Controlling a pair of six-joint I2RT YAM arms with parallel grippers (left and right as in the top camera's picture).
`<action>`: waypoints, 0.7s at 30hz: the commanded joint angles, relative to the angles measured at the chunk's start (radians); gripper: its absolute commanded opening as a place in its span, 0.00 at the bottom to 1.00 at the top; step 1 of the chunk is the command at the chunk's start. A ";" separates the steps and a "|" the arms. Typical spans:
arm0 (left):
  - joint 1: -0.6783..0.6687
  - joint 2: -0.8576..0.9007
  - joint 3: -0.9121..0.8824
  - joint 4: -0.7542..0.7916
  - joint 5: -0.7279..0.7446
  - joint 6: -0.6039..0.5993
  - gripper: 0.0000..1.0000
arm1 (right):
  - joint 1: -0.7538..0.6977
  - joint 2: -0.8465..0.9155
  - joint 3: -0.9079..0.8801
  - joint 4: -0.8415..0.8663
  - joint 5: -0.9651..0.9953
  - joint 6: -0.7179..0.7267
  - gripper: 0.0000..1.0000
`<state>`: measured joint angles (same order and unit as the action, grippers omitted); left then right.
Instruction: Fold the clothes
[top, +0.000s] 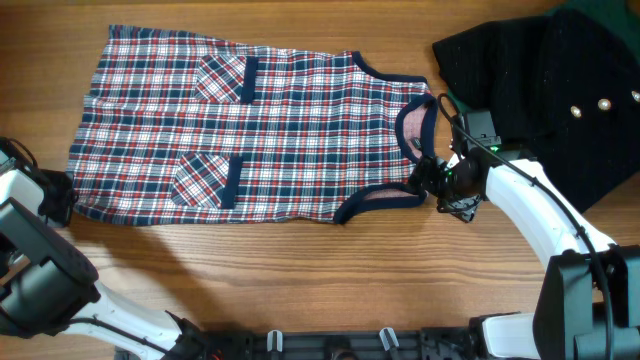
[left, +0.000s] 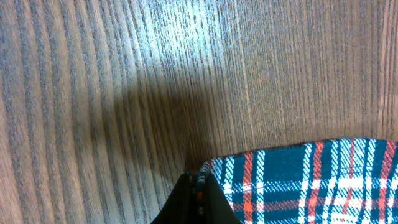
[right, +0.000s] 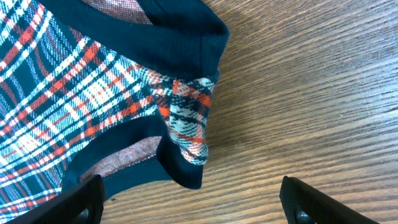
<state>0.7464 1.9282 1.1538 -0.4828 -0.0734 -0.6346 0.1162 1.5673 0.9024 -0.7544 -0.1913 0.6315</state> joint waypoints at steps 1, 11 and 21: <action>-0.003 0.040 -0.011 -0.013 0.040 -0.002 0.04 | -0.006 0.013 -0.013 0.006 -0.015 -0.002 0.95; -0.003 0.039 -0.011 -0.006 0.081 -0.002 0.04 | -0.003 0.013 -0.075 0.144 -0.012 -0.030 0.72; -0.003 0.040 -0.011 -0.023 0.081 -0.002 0.04 | -0.003 0.013 -0.186 0.367 -0.012 -0.056 0.54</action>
<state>0.7494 1.9282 1.1542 -0.4824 -0.0536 -0.6346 0.1150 1.5654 0.7277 -0.4099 -0.1951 0.5961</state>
